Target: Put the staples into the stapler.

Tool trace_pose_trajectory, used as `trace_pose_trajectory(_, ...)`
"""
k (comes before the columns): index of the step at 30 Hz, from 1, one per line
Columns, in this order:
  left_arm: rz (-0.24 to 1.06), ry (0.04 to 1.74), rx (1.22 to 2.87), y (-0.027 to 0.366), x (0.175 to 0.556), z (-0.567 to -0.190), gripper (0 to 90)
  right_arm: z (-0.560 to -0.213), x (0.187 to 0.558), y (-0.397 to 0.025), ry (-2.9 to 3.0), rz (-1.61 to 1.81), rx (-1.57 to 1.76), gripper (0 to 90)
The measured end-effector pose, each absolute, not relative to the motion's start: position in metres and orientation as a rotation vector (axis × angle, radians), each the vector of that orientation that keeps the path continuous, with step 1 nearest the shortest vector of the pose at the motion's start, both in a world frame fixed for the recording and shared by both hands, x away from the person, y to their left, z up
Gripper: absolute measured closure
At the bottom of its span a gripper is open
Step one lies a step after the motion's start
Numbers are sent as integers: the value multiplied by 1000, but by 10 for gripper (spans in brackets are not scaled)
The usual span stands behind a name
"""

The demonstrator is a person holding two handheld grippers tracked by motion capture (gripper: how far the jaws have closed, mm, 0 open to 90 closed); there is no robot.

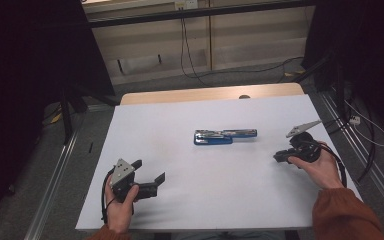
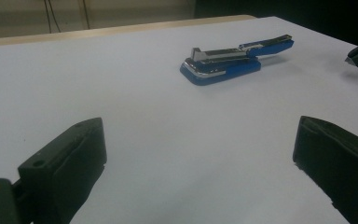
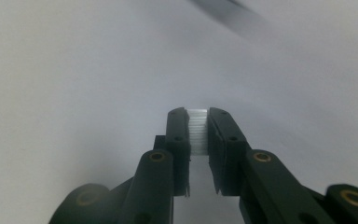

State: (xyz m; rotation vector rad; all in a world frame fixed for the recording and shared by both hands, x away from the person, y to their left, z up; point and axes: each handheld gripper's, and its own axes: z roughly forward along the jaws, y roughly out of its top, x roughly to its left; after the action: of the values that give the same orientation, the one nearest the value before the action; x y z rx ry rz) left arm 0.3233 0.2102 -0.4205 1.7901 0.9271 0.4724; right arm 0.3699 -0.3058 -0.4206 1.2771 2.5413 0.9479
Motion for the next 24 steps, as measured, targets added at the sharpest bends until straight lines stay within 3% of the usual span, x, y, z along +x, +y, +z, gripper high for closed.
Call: trace_pose_trajectory(24,485,932,1788,212,325,-421,27,-406,376,-278,2527,1080,1069,793)
